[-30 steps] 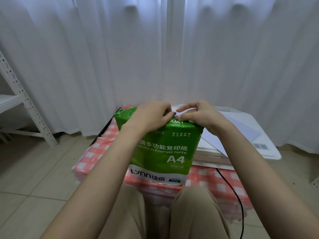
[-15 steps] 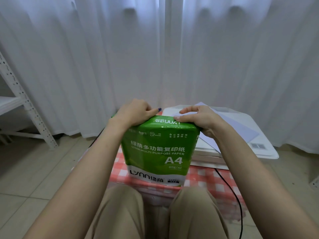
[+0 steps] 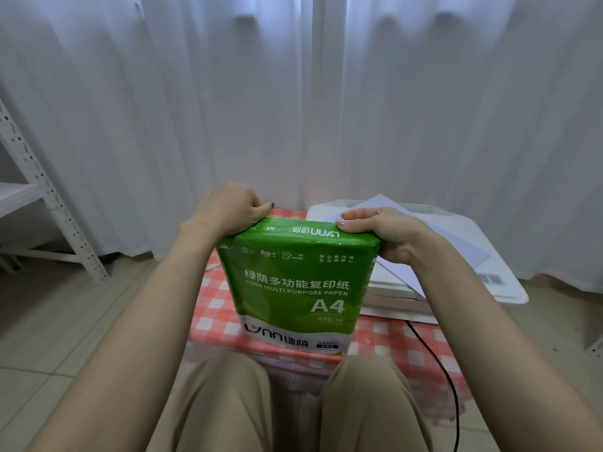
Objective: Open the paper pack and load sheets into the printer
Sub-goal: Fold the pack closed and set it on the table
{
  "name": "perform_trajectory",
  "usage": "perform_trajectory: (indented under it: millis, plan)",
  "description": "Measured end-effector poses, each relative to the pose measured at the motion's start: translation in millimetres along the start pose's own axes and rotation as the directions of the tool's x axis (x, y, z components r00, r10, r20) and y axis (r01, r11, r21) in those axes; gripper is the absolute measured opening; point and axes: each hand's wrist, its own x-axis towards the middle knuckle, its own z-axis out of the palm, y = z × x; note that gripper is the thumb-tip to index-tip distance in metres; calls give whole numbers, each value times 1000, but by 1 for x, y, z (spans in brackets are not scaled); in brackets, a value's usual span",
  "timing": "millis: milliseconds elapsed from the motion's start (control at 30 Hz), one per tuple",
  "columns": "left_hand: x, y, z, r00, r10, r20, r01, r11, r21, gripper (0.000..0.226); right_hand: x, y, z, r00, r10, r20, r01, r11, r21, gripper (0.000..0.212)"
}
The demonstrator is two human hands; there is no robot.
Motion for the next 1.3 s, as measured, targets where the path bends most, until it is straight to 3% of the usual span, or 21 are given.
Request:
perform_trajectory:
  millis: [133,300,433,700,867,967,1067,1300]
  plan:
    - [1,1,4,1000,-16,-21,15,1000,-26,54,2,-1,0,1000,11,10,-11,1000,14,15]
    - [0,7,-6,998,26,57,-27,1000,15,53,0,-2,0,1000,8,19,-7,999,-33,10]
    - [-2,53,-11,996,68,51,-71,995,65,63,0,-5,3,1000,-27,-3,27,996,-86,10]
    - [4,101,18,986,165,6,-164,982,94,35,-3,3,-1,998,-58,-9,57,993,-105,9]
    - [4,96,19,982,182,-53,-177,980,86,43,-2,2,0,998,-64,-5,64,993,-100,13]
    - [0,90,10,985,172,-23,-171,985,35,56,0,4,-1,998,-59,-15,59,997,-42,10]
    - [1,62,-1,994,107,25,-109,990,88,58,1,3,-2,999,-42,-26,43,999,15,7]
    - [-1,24,4,997,-32,-76,32,999,2,58,6,1,5,999,-16,37,16,1000,17,19]
